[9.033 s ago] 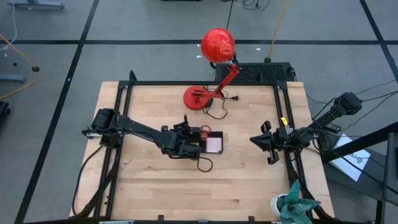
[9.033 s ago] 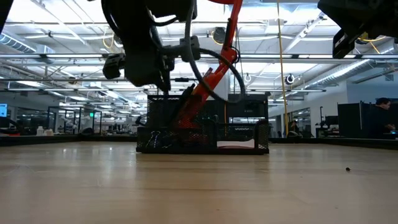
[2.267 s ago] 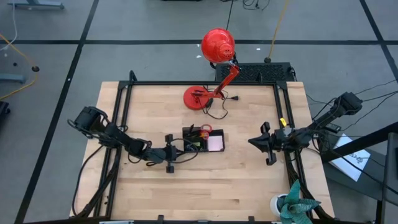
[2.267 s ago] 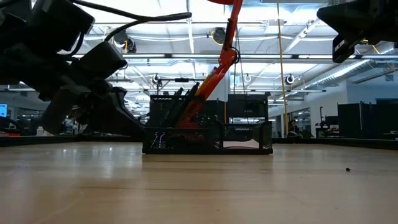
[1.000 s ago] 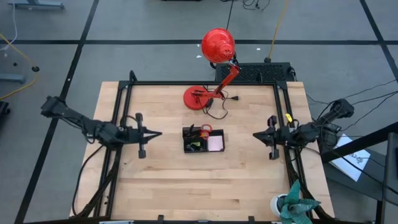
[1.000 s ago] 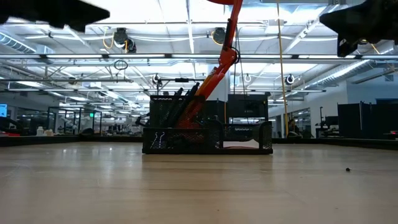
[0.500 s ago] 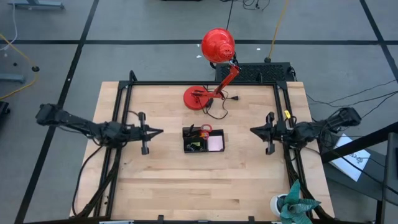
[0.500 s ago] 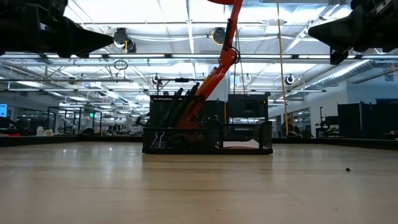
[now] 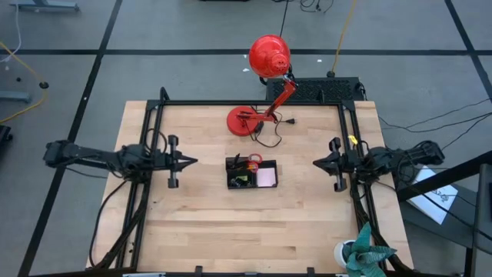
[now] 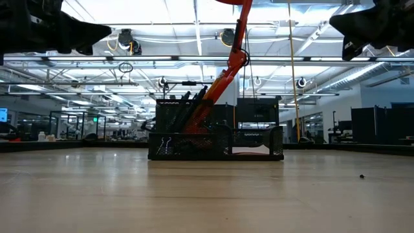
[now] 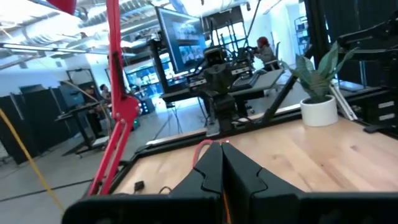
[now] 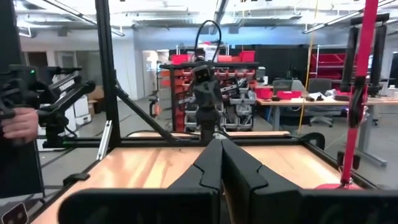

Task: Pick and place office supplies into organizer
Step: Return to Home Position

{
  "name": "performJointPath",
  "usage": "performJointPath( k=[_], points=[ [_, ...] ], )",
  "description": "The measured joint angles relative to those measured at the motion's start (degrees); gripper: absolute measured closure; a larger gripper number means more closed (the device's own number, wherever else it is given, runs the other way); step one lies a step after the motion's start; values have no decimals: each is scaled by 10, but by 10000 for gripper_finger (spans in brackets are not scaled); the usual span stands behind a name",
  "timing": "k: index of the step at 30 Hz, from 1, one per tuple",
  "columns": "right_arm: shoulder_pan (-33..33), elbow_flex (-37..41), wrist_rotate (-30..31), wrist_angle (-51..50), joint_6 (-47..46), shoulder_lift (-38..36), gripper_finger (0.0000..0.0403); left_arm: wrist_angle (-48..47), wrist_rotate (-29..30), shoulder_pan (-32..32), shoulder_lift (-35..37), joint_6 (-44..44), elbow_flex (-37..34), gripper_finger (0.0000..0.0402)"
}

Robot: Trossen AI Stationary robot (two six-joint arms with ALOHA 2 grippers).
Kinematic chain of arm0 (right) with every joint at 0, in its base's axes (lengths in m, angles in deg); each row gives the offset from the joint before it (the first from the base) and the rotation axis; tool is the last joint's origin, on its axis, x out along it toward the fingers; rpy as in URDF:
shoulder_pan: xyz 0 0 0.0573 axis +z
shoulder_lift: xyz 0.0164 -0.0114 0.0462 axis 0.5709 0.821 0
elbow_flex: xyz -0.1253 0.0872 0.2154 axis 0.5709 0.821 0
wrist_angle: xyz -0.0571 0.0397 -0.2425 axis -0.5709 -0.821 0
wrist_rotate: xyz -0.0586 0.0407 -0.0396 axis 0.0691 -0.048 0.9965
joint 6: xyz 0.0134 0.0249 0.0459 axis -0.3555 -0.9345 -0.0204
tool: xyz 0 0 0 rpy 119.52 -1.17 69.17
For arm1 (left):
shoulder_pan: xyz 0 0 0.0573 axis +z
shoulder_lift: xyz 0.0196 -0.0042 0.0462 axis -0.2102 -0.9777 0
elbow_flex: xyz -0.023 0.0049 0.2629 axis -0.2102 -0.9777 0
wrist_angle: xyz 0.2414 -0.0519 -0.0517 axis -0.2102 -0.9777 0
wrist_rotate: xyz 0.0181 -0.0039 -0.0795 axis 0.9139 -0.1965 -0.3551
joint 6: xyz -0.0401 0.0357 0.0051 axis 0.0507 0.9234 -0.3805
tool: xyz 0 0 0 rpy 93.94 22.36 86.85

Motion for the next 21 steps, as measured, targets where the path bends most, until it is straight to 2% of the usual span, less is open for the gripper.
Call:
performJointPath(
  k=[5, 11, 15, 21],
  points=[
    [0, 0, -1, -29, 3, -31, 403, -100, -27, 20, 79, -12, 0, 400],
    [0, 1, 2, -52, 10, -54, 403, -198, -16, 20, 152, -61, 0, 400],
    [0, 18, 11, -70, 2, -54, 403, -232, -6, 8, 171, -77, 0, 400],
    [-1, 67, 19, -23, -18, -55, 403, -261, 42, -22, 173, -59, -3, 400]
  ],
)
